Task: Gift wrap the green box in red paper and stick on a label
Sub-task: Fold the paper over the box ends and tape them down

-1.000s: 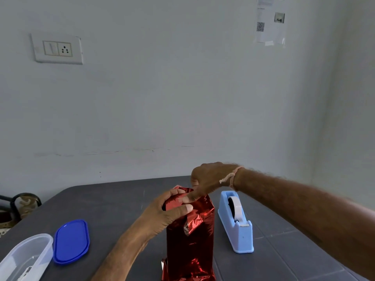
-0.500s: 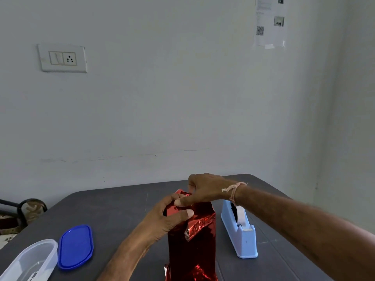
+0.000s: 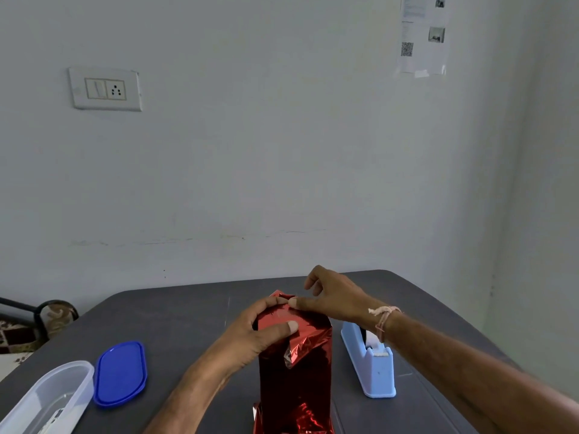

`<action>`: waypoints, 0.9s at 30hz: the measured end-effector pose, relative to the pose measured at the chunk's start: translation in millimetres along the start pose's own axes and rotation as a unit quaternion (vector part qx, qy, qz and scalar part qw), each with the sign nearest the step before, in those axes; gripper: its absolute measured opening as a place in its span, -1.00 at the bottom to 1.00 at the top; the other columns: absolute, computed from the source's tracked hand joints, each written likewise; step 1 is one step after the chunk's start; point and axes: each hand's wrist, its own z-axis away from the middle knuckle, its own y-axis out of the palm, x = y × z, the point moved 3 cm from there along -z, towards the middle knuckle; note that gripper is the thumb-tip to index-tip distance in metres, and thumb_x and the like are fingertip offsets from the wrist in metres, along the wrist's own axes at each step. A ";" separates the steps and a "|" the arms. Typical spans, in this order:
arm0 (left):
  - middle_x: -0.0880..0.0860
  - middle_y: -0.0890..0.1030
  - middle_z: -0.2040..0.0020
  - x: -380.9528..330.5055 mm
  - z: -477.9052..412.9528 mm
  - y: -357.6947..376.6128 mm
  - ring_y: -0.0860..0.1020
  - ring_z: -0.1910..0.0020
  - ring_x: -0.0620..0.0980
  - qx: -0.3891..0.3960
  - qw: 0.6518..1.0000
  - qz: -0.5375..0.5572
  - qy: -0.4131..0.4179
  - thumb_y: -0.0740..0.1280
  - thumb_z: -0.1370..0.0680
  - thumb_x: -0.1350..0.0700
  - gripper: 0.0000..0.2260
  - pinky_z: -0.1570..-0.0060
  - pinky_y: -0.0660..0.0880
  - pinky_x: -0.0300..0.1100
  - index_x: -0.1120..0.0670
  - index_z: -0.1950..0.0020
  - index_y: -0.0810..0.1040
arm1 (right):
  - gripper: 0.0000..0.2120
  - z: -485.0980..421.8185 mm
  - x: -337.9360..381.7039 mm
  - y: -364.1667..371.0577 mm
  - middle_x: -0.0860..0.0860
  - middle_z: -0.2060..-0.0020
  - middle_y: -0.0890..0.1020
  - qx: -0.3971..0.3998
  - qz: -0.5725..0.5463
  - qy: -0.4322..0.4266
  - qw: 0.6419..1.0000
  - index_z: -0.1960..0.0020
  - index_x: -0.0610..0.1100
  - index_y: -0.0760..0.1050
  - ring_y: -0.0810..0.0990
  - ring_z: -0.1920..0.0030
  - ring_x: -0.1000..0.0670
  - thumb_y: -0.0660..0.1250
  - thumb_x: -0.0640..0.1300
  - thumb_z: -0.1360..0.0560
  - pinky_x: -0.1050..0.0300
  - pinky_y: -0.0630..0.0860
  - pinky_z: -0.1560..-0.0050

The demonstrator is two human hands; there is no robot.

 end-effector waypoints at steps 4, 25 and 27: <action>-0.10 0.60 -0.24 1.1 2.4 0.4 0.60 -0.19 -0.11 -0.001 1.000 0.011 -0.007 0.56 -0.33 -0.17 -0.48 -0.14 0.56 -0.24 -0.24 -0.27 0.55 | -0.68 24.1 -12.3 0.3 0.13 -0.05 0.63 -0.088 -0.158 -0.052 0.982 -0.10 0.06 0.54 0.62 0.00 0.07 0.48 0.21 -0.48 0.12 0.59 -0.05; -0.36 0.57 -0.24 3.4 36.5 -8.5 0.50 -0.25 -0.41 -0.149 0.967 -0.124 0.166 0.22 -0.52 -0.45 -0.56 -0.14 0.46 -0.34 -0.24 -0.24 0.58 | -0.80 74.3 -19.7 8.3 0.24 -0.02 0.65 -0.135 -0.071 -0.197 0.968 -0.08 0.13 0.66 0.55 -0.15 0.17 0.53 0.07 -0.46 0.32 0.45 -0.07; -0.41 0.49 -0.29 6.8 39.0 -12.1 0.41 -0.32 -0.43 -0.137 0.951 -0.203 0.189 0.31 -0.32 -0.57 -0.39 -0.19 0.38 -0.36 -0.28 -0.24 0.55 | -0.82 74.2 -18.5 8.3 0.25 0.01 0.65 -0.148 -0.066 -0.194 0.968 -0.07 0.14 0.65 0.56 -0.13 0.18 0.52 0.08 -0.48 0.32 0.45 -0.06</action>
